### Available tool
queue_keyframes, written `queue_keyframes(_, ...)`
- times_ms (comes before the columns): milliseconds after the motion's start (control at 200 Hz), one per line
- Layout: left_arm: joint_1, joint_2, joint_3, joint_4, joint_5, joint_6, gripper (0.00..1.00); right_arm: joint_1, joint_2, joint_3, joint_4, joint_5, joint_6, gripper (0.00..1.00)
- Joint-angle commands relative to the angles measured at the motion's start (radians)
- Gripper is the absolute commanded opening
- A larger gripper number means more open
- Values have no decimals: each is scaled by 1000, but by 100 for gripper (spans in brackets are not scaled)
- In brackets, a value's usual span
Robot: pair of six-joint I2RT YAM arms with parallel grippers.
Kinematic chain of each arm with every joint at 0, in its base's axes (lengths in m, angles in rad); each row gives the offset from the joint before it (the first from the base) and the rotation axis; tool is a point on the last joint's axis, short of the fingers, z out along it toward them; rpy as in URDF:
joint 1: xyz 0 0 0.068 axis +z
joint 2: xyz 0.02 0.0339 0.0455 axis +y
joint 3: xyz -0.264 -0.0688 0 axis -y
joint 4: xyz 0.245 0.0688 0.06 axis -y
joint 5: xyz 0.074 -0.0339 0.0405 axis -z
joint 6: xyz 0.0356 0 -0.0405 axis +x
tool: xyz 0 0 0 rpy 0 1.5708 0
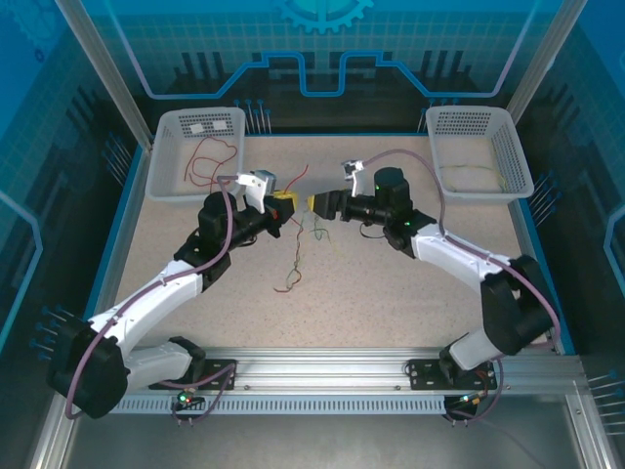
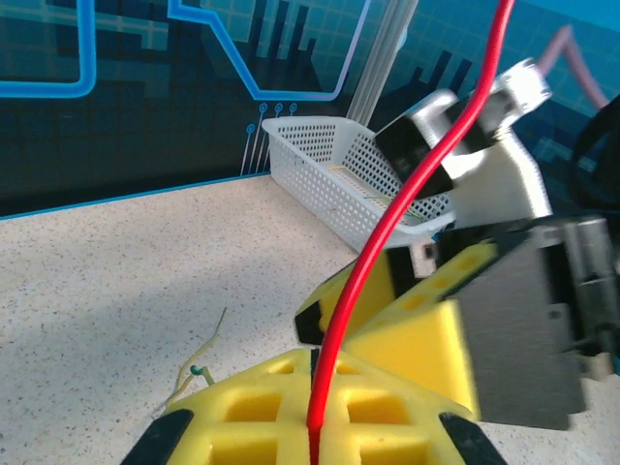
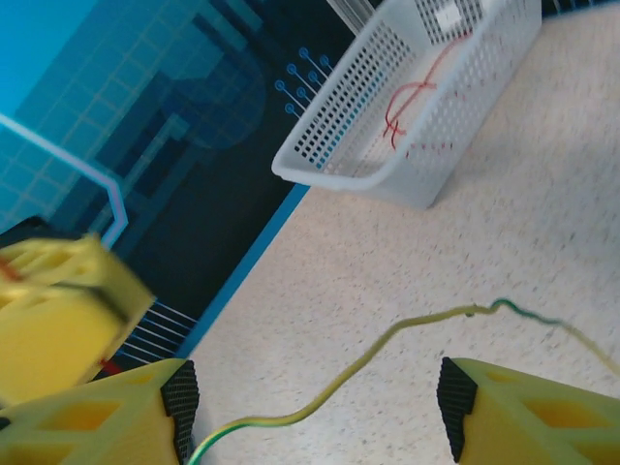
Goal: Untangle the cables
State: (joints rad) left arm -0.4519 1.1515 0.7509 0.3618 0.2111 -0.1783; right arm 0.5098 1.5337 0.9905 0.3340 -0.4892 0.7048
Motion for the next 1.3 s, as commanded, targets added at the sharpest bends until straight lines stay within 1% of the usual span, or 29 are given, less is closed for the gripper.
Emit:
queue_keyframes(0,-9,-3,4,51,-50,5,0,26,-3,63,-81,-44,68,68)
queue_keyframes(105,-10,-8,-7,66,-65,3,0,29,-47,43,-176,41,-43,70)
queue_keyframes(190,-10,-11,-11,74,-75,3,0,18,-80,21,-220,63,-109,74)
queue_keyframes(315,-10,-10,-7,67,-87,11,0,16,-73,46,-321,7,-198,82)
queue_keyframes(420,-9,-6,-6,72,-89,13,0,21,-46,48,-352,-56,-223,84)
queue_keyframes(525,-10,-2,-7,75,-92,11,0,31,-31,26,-341,-59,-217,84)
queue_keyframes(690,-10,-3,-9,79,-97,12,0,40,3,19,-311,-63,-201,72)
queue_keyframes(715,-10,-3,-9,79,-98,12,0,41,10,20,-306,-65,-199,70)
queue_keyframes(765,-10,-4,-11,81,-101,14,0,44,25,29,-305,-61,-195,59)
queue_keyframes(815,-10,-5,-13,81,-107,17,0,44,32,29,-293,-60,-184,53)
queue_keyframes(875,-10,-10,-14,75,-117,20,0,44,41,42,-296,-89,-189,53)
queue_keyframes(941,-10,-22,-16,64,-122,25,0,45,49,59,-325,-94,-198,56)
queue_keyframes(961,-10,-26,-19,63,-124,27,0,45,49,61,-329,-90,-202,53)
queue_keyframes(991,-10,-31,-24,62,-131,31,0,47,51,61,-332,-88,-208,42)
queue_keyframes(1036,-10,-39,-29,61,-145,38,0,46,55,67,-347,-82,-215,32)
queue_keyframes(1126,-10,-56,-42,56,-185,48,0,39,69,81,-384,-65,-209,23)
queue_keyframes(1196,-9,-71,-52,54,-224,55,0,29,79,80,-385,-70,-189,21)
queue_keyframes(1296,-8,-94,-67,49,-288,60,0,21,85,79,-380,-67,-180,9)
